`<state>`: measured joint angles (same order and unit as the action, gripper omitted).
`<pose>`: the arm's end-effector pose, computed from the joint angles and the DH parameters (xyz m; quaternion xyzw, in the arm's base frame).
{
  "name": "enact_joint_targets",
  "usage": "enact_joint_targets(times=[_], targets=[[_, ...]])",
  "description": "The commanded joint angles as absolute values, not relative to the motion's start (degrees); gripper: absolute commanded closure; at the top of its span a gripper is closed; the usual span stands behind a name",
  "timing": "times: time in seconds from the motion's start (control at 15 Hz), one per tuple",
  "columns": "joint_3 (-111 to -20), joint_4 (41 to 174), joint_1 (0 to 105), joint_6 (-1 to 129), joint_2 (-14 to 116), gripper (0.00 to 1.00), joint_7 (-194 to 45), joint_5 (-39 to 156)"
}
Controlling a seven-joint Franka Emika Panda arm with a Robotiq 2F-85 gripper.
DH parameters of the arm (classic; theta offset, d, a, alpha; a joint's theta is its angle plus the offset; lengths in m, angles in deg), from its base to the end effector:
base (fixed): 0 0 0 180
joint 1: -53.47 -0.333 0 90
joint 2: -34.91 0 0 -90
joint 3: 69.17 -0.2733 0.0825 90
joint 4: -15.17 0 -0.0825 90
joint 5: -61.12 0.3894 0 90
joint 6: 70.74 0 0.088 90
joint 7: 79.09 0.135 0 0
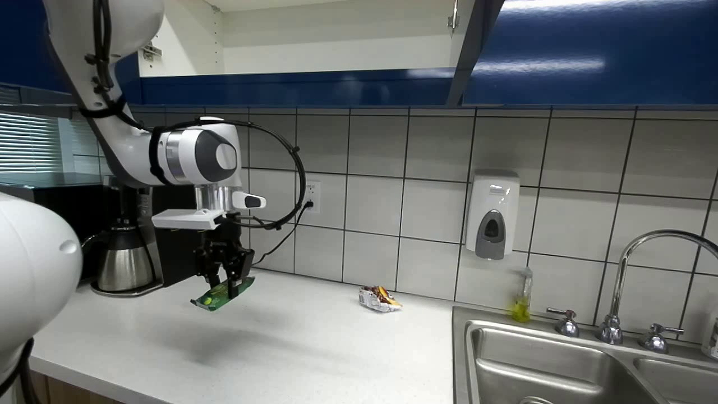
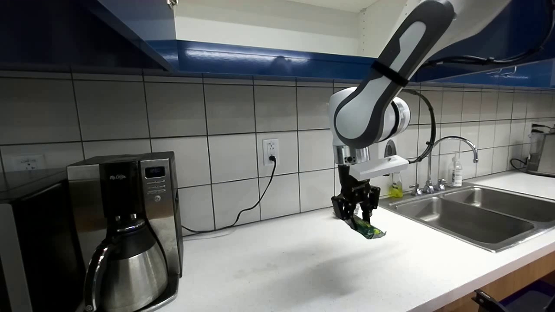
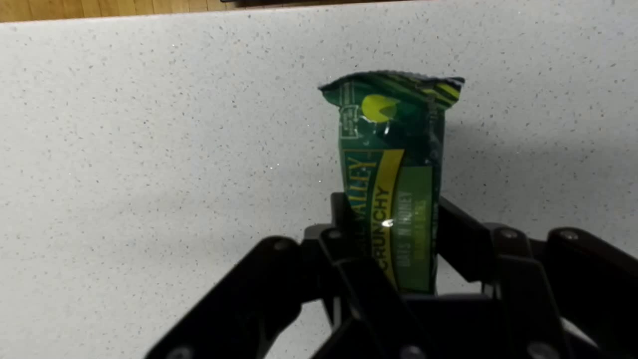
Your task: Put the chocolate bar inside the cupboard
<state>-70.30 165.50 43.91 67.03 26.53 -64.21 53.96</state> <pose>0.4181 0.0753 0.2187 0.9984 0.0111 -0.0264 0.0487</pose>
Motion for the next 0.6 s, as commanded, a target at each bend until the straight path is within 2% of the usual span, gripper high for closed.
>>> enact_joint_targets(times=[0.0, 0.53], targets=[[-72.54, 167.45, 45.53, 65.22, 20.48, 0.82, -65.61, 56.27], [-73.99, 165.09, 45.66, 52.47, 12.09, 0.82, -64.92, 58.44]])
